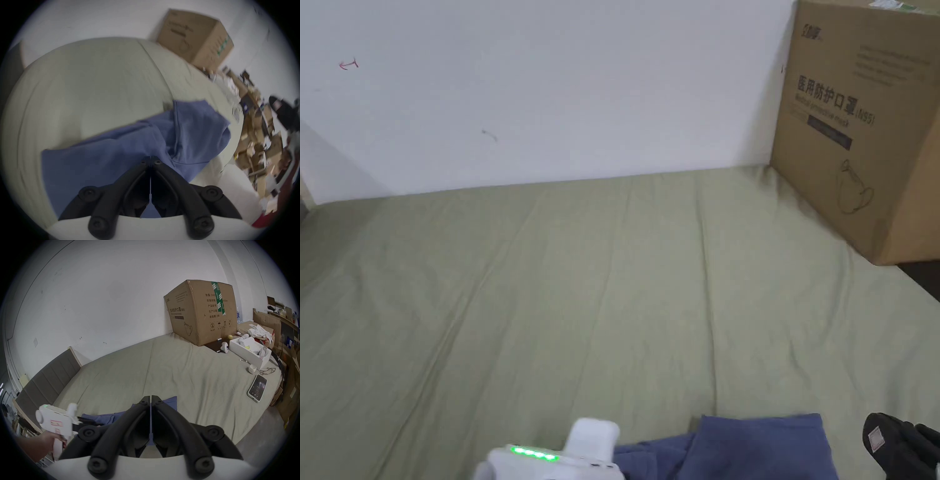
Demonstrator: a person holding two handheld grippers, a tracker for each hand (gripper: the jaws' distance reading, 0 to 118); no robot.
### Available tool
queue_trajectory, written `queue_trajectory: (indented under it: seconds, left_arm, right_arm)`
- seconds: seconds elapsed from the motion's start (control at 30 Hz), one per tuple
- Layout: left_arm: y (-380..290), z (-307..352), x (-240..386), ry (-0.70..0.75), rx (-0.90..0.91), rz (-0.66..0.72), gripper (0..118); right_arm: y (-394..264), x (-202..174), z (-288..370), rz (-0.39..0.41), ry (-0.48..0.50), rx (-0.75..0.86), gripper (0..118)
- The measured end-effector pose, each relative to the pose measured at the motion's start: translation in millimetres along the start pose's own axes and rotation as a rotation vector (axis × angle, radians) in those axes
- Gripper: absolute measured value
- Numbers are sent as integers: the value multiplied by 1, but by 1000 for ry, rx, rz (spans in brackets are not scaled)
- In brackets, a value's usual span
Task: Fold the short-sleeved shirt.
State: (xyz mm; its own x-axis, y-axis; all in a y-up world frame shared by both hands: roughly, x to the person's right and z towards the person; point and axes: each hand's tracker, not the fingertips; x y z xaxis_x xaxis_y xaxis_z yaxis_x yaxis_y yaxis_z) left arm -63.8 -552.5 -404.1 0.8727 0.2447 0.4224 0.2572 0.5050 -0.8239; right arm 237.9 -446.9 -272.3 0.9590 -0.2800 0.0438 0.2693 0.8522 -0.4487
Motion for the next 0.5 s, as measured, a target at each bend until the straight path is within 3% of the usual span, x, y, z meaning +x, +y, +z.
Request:
queue_trajectory:
  seconds: [0.1,0.17,0.23,0.37,0.43,0.5]
  left_arm:
    - [-1,-21,22,89,-25,-47,0]
    - [7,-10,28,60,0,-49,0]
    - [10,5,31,-107,35,0,0]
    - [9,32,17,-604,73,226,0]
    - [4,54,-1,-696,135,296,0]
    - [-4,79,-33,-642,187,327,0]
  right_arm:
    - [-2,6,2,-1,22,-14,1]
    - [-4,6,2,-6,26,-25,1]
    - [-7,5,1,0,20,-37,1]
    - [-10,1,-1,-14,31,-55,1]
    - [-7,0,1,-24,49,-49,1]
    - [-4,-2,2,-13,49,-41,1]
